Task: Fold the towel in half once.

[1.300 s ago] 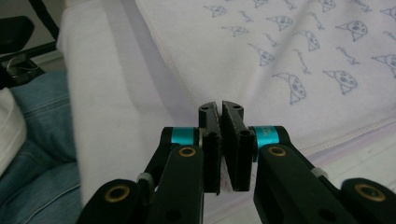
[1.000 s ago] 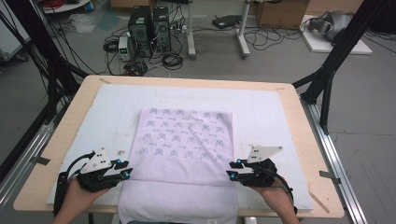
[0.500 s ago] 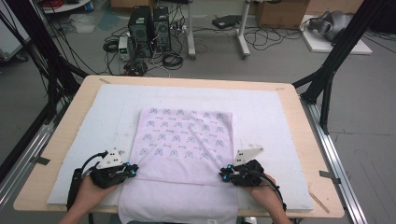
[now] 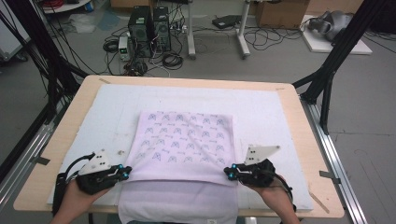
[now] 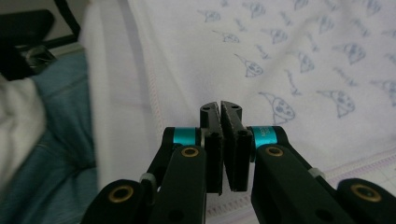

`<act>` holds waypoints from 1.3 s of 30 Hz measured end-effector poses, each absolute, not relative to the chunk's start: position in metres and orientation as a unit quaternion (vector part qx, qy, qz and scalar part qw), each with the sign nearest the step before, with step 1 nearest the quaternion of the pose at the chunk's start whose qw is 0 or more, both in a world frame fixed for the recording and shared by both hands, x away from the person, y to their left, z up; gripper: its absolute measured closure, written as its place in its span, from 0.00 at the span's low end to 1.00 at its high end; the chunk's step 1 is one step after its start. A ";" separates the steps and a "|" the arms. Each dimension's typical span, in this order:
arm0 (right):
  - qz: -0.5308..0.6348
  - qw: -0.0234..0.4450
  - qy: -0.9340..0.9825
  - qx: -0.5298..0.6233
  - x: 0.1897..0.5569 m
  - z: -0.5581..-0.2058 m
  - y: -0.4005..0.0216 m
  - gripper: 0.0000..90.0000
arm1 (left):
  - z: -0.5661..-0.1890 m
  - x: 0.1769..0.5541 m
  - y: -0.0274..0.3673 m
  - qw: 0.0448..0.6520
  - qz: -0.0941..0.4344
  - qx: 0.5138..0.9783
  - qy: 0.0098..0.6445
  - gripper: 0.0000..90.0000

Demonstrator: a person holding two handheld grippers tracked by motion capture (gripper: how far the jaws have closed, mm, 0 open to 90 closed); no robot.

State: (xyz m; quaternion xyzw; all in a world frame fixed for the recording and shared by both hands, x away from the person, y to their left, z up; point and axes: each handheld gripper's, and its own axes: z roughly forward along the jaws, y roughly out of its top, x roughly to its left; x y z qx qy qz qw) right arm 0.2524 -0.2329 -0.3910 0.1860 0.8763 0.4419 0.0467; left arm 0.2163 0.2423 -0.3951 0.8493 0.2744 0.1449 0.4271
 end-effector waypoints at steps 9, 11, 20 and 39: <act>0.453 0.018 0.871 0.190 0.229 -0.390 -0.242 0.76 | -0.393 0.194 0.242 0.418 0.149 0.859 0.256 0.66; 0.451 0.026 0.869 0.201 0.242 -0.394 -0.239 0.72 | -0.399 0.206 0.240 0.413 0.156 0.861 0.254 0.64; 0.423 0.064 0.868 0.252 0.310 -0.405 -0.232 0.61 | -0.406 0.273 0.231 0.416 0.163 0.849 0.282 0.57; 0.355 0.108 0.856 0.361 0.423 -0.435 -0.244 0.43 | -0.446 0.403 0.238 0.378 0.174 0.792 0.446 0.46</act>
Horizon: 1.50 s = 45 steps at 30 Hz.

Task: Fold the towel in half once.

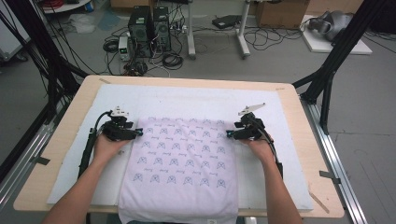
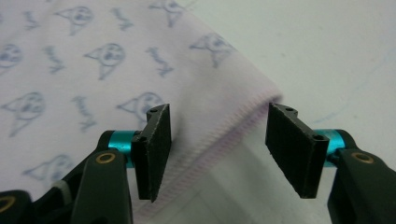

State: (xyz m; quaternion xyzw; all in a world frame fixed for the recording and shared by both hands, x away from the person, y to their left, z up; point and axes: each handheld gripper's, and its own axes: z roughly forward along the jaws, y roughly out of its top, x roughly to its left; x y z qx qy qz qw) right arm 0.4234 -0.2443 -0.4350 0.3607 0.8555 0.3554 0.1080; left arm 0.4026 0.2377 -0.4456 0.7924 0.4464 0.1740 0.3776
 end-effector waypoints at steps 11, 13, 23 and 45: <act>0.356 0.081 0.861 0.354 0.431 -0.436 -0.233 0.95 | -0.437 0.408 0.224 0.371 0.191 0.795 0.441 0.95; 0.352 0.096 0.865 0.345 0.433 -0.427 -0.232 0.96 | -0.428 0.411 0.224 0.384 0.203 0.785 0.442 0.95; 0.376 0.190 0.846 0.328 0.457 -0.343 -0.228 0.96 | -0.333 0.441 0.227 0.415 0.287 0.751 0.426 0.95; 0.380 0.126 0.855 0.330 0.419 -0.376 -0.229 0.48 | -0.387 0.387 0.248 0.384 0.228 0.800 0.401 0.52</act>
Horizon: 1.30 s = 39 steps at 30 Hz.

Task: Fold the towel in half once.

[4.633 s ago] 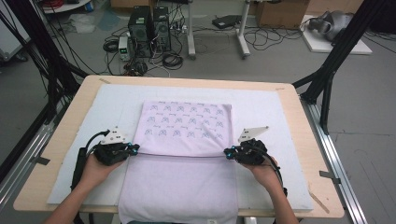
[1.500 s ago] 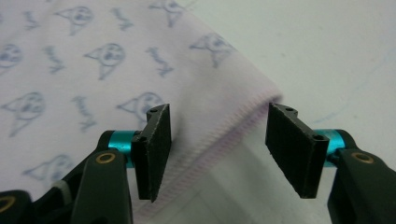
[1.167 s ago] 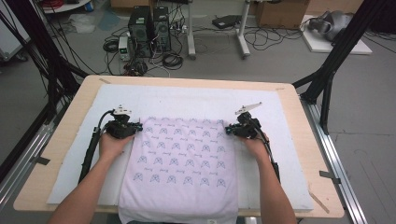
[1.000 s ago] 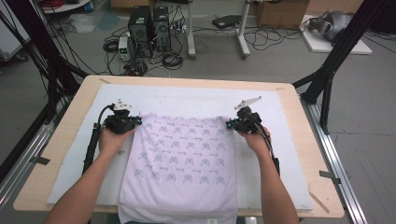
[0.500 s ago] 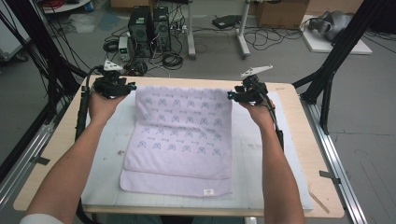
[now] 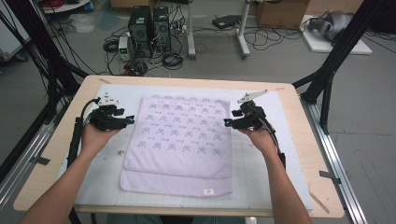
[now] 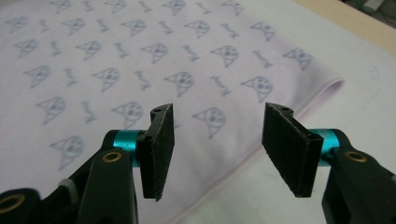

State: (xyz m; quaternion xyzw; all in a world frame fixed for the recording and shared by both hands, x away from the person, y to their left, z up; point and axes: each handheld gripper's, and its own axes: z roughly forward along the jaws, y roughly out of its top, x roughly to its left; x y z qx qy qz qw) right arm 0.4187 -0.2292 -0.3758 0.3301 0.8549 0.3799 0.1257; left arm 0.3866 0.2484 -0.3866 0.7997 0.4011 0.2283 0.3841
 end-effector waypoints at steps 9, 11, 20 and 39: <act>0.405 0.109 0.862 0.285 0.370 -0.379 -0.225 0.49 | -0.396 0.344 0.241 0.392 0.206 0.824 0.353 0.44; 0.404 0.113 0.864 0.277 0.360 -0.381 -0.225 0.50 | -0.396 0.334 0.241 0.396 0.207 0.827 0.342 0.44; 0.402 0.098 0.871 0.265 0.323 -0.403 -0.223 0.52 | -0.417 0.298 0.246 0.414 0.188 0.828 0.329 0.48; 0.385 0.066 0.894 0.222 0.294 -0.442 -0.209 0.88 | -0.446 0.278 0.242 0.406 0.150 0.852 0.294 0.92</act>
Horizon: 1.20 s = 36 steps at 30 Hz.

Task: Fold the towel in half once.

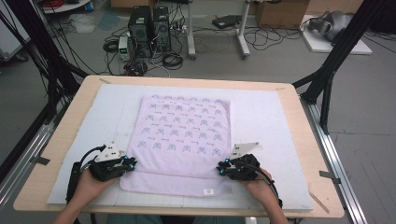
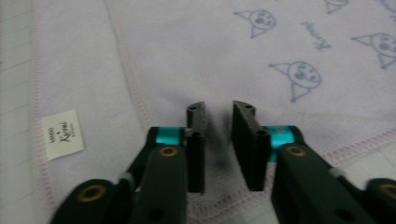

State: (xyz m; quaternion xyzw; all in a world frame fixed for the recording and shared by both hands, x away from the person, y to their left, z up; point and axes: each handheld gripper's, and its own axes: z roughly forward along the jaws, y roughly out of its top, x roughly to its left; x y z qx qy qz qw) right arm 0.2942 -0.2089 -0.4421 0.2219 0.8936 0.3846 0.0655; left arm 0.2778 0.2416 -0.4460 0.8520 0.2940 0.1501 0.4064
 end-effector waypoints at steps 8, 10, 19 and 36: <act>0.383 0.047 0.897 0.215 0.299 -0.434 -0.210 0.97 | -0.436 0.278 0.243 0.411 0.148 0.851 0.292 0.97; 0.393 0.046 0.892 0.217 0.299 -0.429 -0.213 0.98 | -0.430 0.276 0.245 0.418 0.149 0.847 0.293 0.97; 0.430 0.064 0.878 0.199 0.285 -0.390 -0.221 0.98 | -0.405 0.254 0.253 0.438 0.163 0.839 0.281 0.98; 0.410 0.001 0.892 0.190 0.255 -0.428 -0.214 0.76 | -0.436 0.229 0.254 0.420 0.120 0.856 0.277 0.76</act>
